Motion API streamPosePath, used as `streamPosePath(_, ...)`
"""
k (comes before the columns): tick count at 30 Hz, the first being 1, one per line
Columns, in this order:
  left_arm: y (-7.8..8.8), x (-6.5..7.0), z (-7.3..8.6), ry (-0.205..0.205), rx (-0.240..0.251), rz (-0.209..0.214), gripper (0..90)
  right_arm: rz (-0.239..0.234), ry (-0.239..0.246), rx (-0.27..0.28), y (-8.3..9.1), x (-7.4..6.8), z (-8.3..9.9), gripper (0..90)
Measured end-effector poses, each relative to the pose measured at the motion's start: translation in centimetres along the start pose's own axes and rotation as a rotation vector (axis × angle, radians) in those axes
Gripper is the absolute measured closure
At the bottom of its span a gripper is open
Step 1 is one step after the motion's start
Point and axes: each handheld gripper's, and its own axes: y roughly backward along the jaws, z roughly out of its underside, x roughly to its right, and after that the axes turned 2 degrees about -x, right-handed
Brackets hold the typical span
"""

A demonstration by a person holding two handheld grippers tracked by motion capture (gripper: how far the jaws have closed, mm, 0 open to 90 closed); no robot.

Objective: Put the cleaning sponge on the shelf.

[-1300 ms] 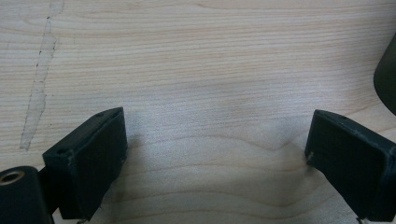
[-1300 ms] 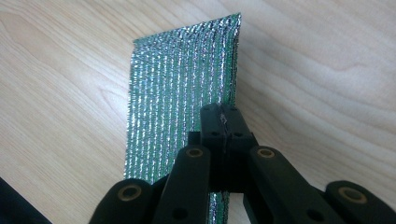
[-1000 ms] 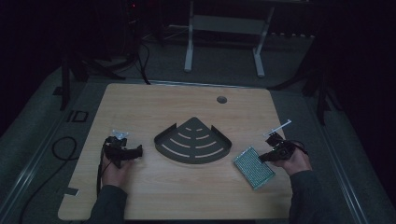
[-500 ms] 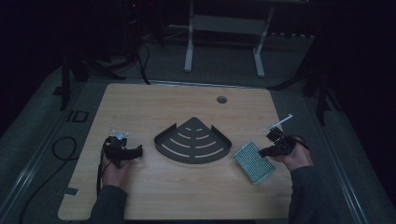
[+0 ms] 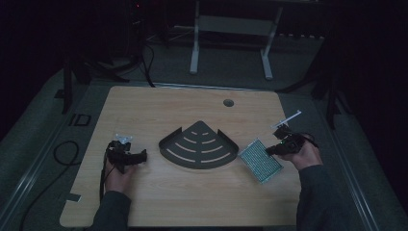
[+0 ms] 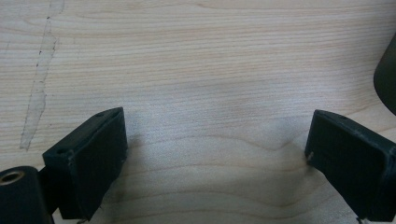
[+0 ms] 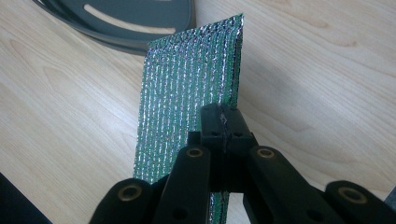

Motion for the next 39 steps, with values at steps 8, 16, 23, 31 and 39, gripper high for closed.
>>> streamPosePath(8,0.0,0.0,0.0,0.000,0.000,0.000,6.0,0.005,0.006,0.011,0.4,-0.2,-0.8,89.7)
streamPosePath(16,0.0,0.0,0.0,0.000,0.000,0.000,6.0,0.005,0.013,0.029,0.7,-0.5,-1.7,89.6)
streamPosePath(23,0.0,0.0,0.0,0.000,0.000,0.000,6.0,0.002,0.022,0.035,0.7,-0.7,-2.6,89.7)
streamPosePath(31,0.0,0.0,0.0,0.000,0.000,0.000,6.0,0.004,0.040,0.041,0.8,-1.0,-3.5,89.7)
streamPosePath(39,0.0,0.0,0.0,-0.001,-0.001,0.000,6.0,0.006,0.053,0.037,0.8,-1.2,-4.3,89.6)
